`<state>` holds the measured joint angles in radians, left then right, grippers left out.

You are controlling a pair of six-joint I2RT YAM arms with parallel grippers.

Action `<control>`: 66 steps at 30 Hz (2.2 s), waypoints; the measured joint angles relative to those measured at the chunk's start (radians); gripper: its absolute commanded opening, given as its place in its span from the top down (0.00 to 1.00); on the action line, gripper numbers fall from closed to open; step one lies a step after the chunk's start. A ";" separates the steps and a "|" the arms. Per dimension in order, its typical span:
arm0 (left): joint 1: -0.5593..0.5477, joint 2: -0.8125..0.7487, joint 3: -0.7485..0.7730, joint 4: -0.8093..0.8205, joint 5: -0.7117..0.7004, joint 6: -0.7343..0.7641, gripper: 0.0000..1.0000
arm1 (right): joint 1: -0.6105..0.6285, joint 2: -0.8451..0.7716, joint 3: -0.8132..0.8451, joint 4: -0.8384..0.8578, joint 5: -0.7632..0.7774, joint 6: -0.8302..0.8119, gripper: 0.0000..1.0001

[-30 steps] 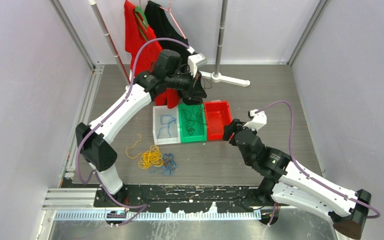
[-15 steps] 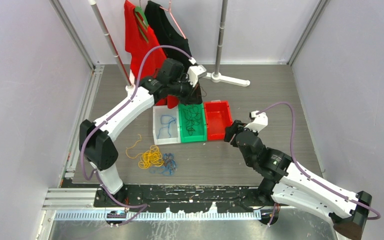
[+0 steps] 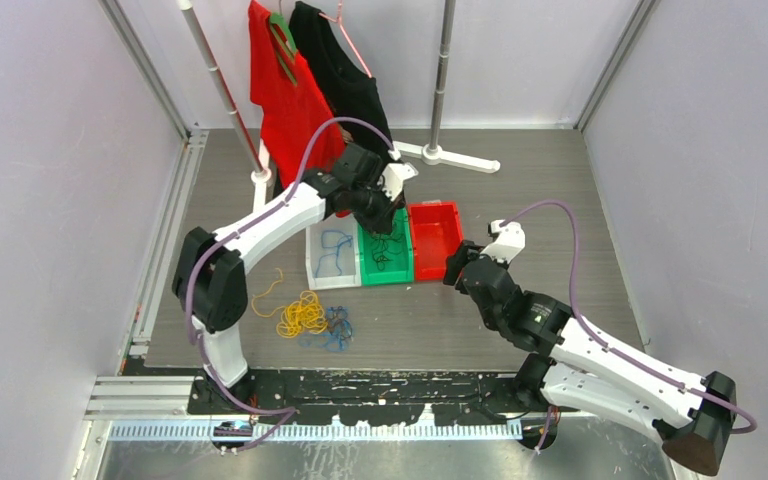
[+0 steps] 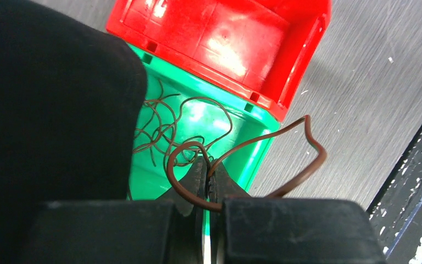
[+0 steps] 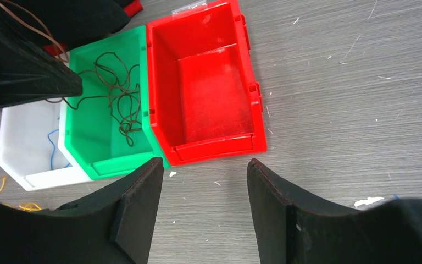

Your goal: Untangle the cables

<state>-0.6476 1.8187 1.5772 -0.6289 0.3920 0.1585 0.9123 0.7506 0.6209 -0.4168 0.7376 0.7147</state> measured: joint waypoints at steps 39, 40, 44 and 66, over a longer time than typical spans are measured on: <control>0.200 -0.240 0.124 -0.613 0.430 0.262 0.00 | -0.168 0.621 0.307 0.114 -0.436 -0.063 0.34; 0.225 -0.266 0.122 -0.632 0.441 0.270 0.00 | -0.168 0.649 0.323 0.117 -0.441 -0.071 0.37; 0.320 -0.401 0.068 -0.661 0.468 0.300 0.00 | -0.168 0.726 0.374 0.125 -0.449 -0.106 0.56; 0.525 -0.566 -0.076 -0.663 0.478 0.291 0.01 | -0.156 1.179 0.754 0.094 -0.480 -0.225 0.98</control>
<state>-0.1226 1.2526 1.5017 -1.2915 0.8696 0.4496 0.7563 1.9297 1.3746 -0.3225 0.2573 0.4900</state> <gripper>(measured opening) 0.990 0.059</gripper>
